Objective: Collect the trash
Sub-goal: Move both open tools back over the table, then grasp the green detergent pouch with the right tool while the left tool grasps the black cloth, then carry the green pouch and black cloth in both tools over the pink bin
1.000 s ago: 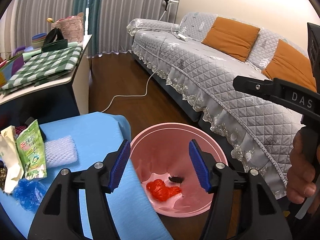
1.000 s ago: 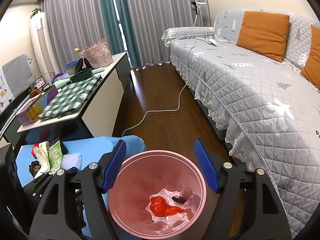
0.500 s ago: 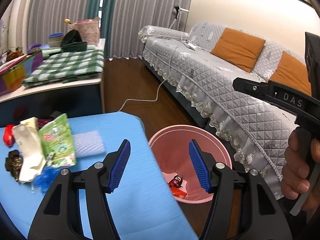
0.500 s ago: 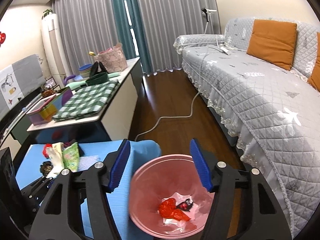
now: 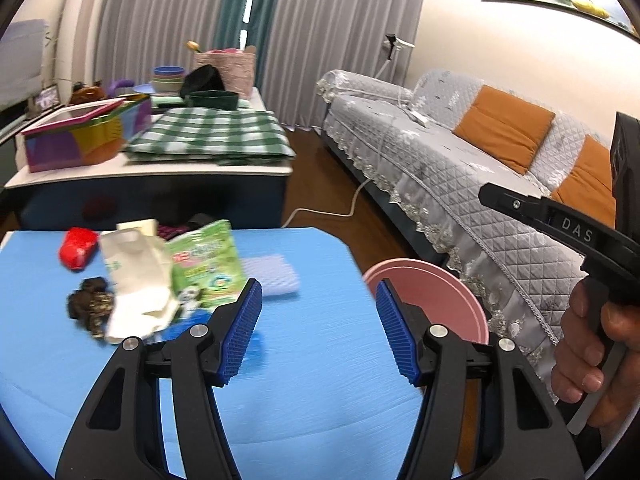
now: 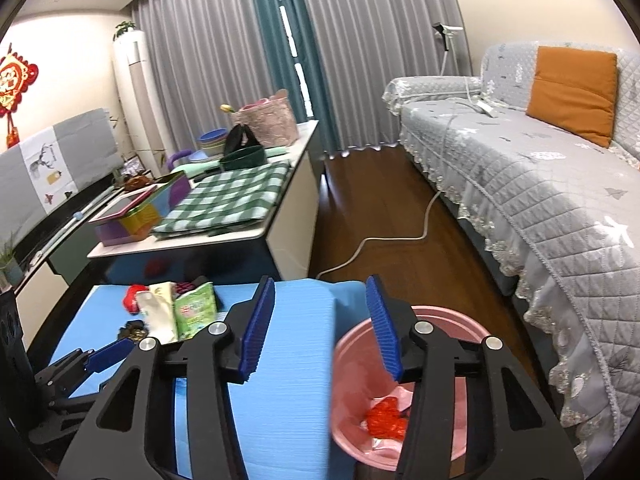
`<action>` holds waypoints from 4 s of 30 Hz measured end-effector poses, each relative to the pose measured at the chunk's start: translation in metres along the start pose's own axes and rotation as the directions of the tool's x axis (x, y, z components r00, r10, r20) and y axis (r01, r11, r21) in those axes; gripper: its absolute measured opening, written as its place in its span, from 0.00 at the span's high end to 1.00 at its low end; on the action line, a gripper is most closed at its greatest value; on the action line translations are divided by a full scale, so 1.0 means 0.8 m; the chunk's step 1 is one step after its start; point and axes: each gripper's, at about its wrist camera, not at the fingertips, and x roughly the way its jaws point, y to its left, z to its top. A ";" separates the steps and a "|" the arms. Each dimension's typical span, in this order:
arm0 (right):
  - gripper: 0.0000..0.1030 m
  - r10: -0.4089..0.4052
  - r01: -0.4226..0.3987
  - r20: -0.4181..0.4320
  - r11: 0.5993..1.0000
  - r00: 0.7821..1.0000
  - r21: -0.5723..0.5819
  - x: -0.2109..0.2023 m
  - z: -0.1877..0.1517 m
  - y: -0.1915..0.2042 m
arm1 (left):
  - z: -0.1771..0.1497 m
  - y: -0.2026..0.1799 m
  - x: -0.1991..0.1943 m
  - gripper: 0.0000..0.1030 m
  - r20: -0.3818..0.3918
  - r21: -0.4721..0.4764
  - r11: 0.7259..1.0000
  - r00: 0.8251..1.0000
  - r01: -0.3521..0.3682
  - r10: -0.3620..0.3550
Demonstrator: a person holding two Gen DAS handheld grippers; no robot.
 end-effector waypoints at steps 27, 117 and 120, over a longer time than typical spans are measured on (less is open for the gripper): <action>0.62 0.172 -0.171 -0.170 0.985 0.970 0.024 0.117 -0.052 0.102 | -0.037 0.182 -0.015 0.55 0.052 -0.074 0.959 0.960 -0.272 0.276; 0.98 0.276 -0.281 -0.099 0.959 0.956 -0.033 0.048 -0.021 0.133 | -0.047 0.203 -0.043 0.93 0.010 -0.112 0.942 0.948 -0.315 0.318; 0.98 0.257 -0.262 -0.090 0.964 0.962 -0.040 0.036 -0.020 0.122 | -0.047 0.193 -0.046 0.93 0.020 -0.107 0.946 0.950 -0.307 0.310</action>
